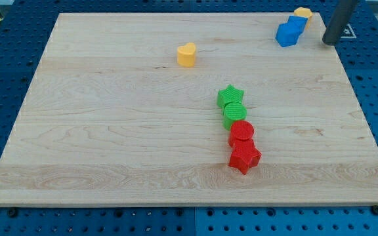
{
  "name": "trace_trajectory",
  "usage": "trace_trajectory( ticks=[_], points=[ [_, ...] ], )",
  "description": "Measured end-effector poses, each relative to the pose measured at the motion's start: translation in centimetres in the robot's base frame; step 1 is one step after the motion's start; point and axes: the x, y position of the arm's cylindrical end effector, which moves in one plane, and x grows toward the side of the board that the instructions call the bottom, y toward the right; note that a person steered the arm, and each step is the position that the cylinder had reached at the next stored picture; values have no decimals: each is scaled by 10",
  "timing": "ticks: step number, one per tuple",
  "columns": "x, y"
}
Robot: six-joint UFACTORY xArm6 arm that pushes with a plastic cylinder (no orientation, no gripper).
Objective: Move the bliue blocks into the yellow hexagon
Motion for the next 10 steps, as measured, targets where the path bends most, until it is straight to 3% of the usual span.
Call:
trace_trajectory(
  ticks=[3,8,10],
  points=[
    [11,-79],
    [-36,-88],
    [-17,-101]
  ],
)
